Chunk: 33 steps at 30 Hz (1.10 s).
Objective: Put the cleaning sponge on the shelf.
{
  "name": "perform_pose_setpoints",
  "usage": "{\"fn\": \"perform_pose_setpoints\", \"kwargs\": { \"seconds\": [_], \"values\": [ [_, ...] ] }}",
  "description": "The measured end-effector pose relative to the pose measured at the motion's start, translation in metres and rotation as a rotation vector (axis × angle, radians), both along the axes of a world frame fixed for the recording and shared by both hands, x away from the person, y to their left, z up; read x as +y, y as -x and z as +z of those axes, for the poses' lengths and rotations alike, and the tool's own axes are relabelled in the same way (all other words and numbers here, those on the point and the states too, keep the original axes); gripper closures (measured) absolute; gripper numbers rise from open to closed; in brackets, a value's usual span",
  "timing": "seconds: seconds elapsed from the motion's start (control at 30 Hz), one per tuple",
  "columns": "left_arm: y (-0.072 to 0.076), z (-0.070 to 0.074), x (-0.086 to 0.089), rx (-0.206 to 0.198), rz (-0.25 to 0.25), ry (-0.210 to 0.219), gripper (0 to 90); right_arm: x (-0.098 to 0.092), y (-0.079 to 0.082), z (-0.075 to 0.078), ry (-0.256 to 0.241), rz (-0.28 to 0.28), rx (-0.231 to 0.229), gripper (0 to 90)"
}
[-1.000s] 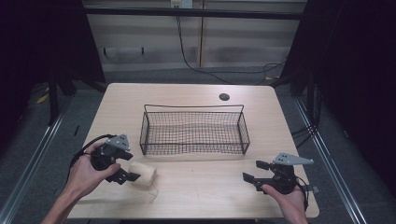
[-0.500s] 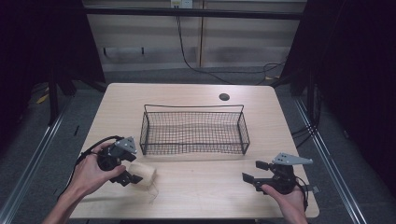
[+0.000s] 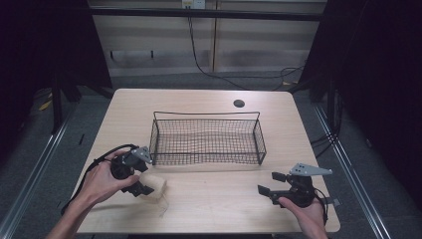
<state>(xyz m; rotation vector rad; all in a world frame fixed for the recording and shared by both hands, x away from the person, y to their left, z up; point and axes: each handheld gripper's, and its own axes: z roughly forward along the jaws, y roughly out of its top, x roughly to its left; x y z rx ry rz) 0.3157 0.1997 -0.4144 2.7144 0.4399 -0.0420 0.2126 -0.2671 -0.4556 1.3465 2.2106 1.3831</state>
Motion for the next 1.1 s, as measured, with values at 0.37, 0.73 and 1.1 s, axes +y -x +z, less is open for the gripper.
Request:
{"fn": "perform_pose_setpoints", "kwargs": {
  "seconds": [0.37, 0.73, 1.1],
  "values": [
    [-0.003, -0.009, -0.003, -0.012, -0.003, -0.04, 17.0, 0.0, -0.001, -0.001, 0.0, 0.004, 0.009, 18.1],
    [-0.004, -0.023, -0.006, -0.013, 0.006, -0.071, 18.9, 0.001, -0.001, -0.001, 0.0, 0.008, 0.015, 17.7],
    [-0.009, -0.032, -0.016, 0.027, 0.047, -0.104, 21.2, 0.002, -0.002, -0.001, -0.004, 0.005, 0.023, 17.2]
  ]
}}
